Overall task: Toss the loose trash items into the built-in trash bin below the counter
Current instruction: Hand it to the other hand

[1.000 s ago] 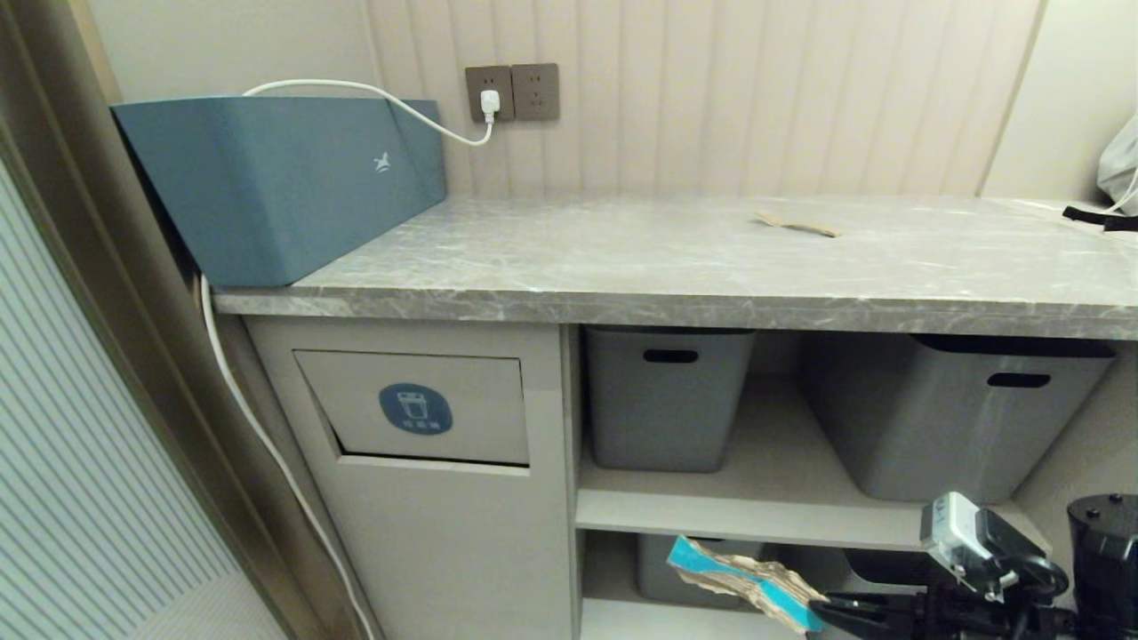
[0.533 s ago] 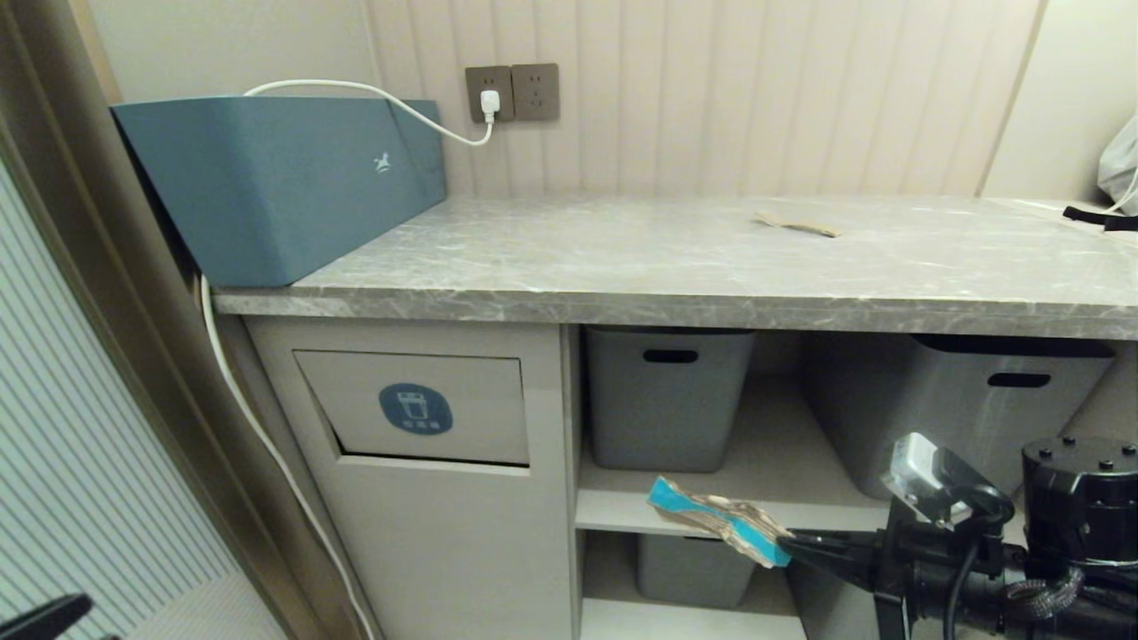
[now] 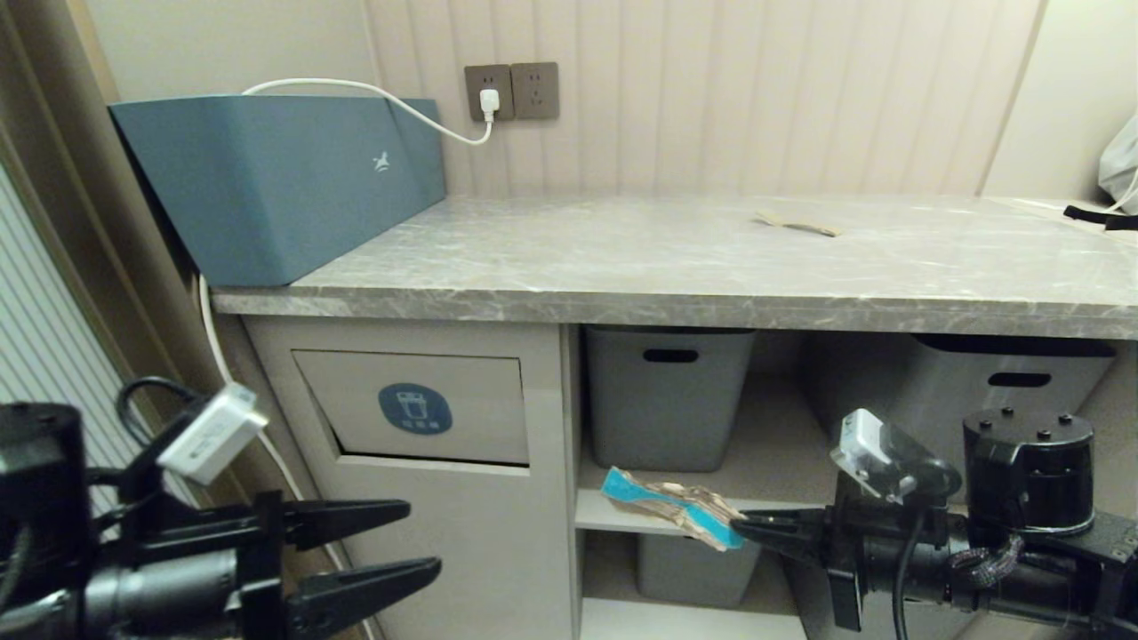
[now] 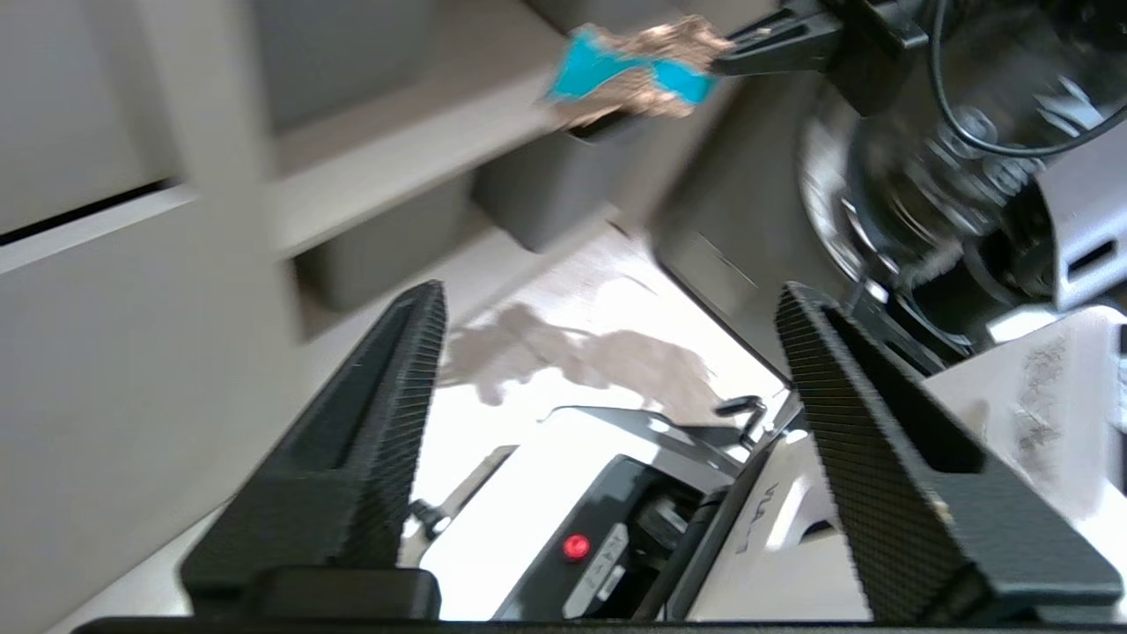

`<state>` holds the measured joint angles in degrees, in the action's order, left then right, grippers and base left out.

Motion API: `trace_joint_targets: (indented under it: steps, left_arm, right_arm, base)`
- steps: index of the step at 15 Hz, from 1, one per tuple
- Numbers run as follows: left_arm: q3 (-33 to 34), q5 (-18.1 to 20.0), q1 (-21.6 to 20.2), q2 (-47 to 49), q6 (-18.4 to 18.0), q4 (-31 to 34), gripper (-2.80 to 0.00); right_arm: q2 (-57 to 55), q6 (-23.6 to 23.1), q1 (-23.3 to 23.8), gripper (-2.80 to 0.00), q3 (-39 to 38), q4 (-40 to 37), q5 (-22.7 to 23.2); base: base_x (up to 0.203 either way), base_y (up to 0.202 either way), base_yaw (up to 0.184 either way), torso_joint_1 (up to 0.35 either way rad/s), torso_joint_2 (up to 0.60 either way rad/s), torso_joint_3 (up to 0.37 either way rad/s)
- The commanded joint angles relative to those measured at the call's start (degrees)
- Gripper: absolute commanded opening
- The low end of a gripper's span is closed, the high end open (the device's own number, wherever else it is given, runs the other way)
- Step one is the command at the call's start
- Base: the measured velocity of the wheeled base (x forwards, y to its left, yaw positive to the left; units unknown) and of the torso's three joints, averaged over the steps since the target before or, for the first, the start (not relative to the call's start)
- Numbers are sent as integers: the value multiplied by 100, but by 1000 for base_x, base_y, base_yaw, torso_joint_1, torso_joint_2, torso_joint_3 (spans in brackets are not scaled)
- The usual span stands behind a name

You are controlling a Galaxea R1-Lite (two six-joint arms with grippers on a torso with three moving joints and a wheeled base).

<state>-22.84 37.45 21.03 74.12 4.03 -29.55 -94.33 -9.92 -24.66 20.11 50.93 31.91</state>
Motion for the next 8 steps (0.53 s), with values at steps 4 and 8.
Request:
trace_joint_targets:
  steps: [4,8]
  left_arm:
    - [-438,104,698,1626,28,-527,0]
    - [-627,104,1066,2075,20,-532,0]
  right_arm:
    - [-243,-14,-629,-280,31,32,140]
    - [-437,-18,-936,-280,230,40,132]
  base:
    - [0,0,0,0,0,0]
    - [0,0,0,0,0,0]
